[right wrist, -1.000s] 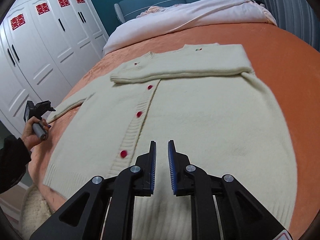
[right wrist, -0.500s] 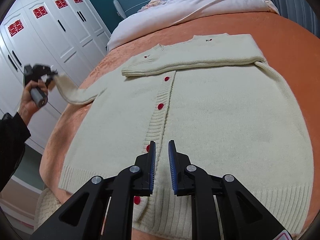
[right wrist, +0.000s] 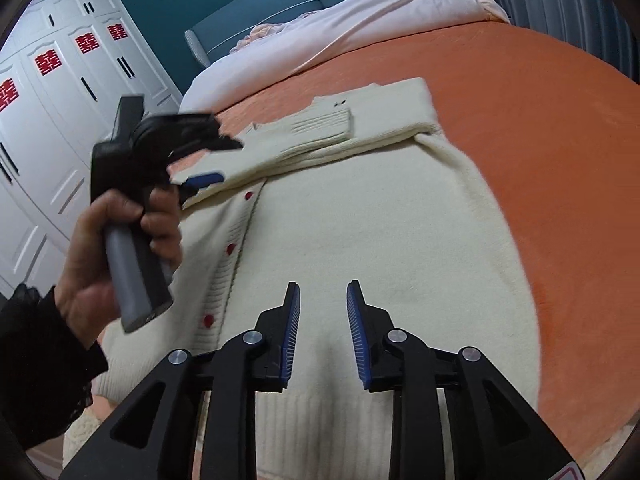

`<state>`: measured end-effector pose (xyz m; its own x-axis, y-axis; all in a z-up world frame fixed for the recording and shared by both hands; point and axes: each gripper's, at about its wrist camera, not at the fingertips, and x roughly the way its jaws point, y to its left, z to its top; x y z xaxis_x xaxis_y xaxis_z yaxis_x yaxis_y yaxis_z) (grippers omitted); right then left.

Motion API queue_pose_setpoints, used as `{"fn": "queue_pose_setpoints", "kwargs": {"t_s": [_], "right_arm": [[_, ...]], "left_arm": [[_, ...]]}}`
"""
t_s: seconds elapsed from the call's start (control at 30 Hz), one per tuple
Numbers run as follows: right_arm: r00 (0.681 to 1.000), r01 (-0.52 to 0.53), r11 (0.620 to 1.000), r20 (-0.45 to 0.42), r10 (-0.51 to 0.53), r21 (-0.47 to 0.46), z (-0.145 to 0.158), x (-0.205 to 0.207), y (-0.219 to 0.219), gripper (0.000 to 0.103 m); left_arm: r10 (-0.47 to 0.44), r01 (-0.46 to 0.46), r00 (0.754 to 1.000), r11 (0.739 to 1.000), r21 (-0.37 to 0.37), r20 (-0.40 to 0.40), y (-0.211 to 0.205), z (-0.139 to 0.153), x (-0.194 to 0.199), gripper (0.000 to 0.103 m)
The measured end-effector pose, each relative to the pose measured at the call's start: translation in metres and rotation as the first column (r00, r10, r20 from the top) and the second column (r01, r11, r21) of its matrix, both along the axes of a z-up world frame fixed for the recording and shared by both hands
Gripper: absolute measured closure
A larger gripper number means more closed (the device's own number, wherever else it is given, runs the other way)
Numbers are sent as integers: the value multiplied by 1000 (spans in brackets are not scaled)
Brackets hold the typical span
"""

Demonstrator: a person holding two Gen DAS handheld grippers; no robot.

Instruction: Fold small clothes

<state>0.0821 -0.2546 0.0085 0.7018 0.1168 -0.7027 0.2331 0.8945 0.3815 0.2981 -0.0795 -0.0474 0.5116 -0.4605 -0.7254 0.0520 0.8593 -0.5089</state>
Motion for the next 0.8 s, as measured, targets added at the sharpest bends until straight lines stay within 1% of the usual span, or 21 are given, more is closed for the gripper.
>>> {"fn": "queue_pose_setpoints", "kwargs": {"t_s": [0.07,0.13,0.17,0.2,0.27,0.3,0.37,0.4,0.47,0.53,0.57,0.6,0.63,0.67,0.7,0.77,0.8], "right_arm": [[1000,-9,999,11,9,-49,2,13,-7,72],[999,-26,997,25,28,-68,3,37,-13,71],[999,-28,997,32,31,-66,4,52,-17,68],[999,-26,998,34,29,-60,5,66,-20,65],[999,-16,999,43,18,-51,5,101,-28,62],[999,-8,998,48,11,-66,6,115,-30,57],[999,12,994,42,-7,-111,3,147,-33,55],[999,27,993,39,-23,-112,0,159,-36,51],[998,57,995,4,-57,-77,-12,182,-46,50],[995,86,996,-49,-88,-28,-28,200,-55,48],[994,96,995,-55,-96,-3,-32,203,-55,51],[993,106,994,-47,-105,17,-33,205,-55,67],[995,98,994,-34,-96,49,-32,208,-54,82],[996,89,994,-39,-86,71,-29,215,-53,94],[996,88,994,-17,-87,70,-23,215,-51,97],[992,78,994,95,-85,75,5,211,-50,98],[986,76,994,143,-86,78,19,208,-51,98]], "left_arm": [[93,-93,996,996,-8,10,32,0,3,49],[169,-169,985,986,-8,15,64,4,11,47],[207,-207,978,978,-10,0,83,4,19,47],[248,-249,968,968,-29,-21,102,2,29,47],[314,-318,947,946,-59,-73,130,-6,50,47],[336,-343,937,937,-71,-96,140,-11,54,47],[361,-378,921,920,-102,-149,151,-22,59,47],[370,-393,913,910,-131,-169,157,-27,60,47],[376,-410,906,894,-179,-196,162,-34,53,47],[379,-417,903,887,-199,-202,167,-34,47,47],[380,-417,903,887,-198,-200,165,-34,49,49],[376,-412,906,889,-202,-194,167,-33,45,52],[374,-409,908,890,-202,-188,166,-32,48,66],[381,-414,906,889,-196,-182,167,-31,51,82],[394,-422,904,885,-198,-167,170,-29,53,90],[408,-426,905,880,-210,-124,174,-22,54,92],[409,-423,906,884,-199,-110,174,-20,56,92]]}}
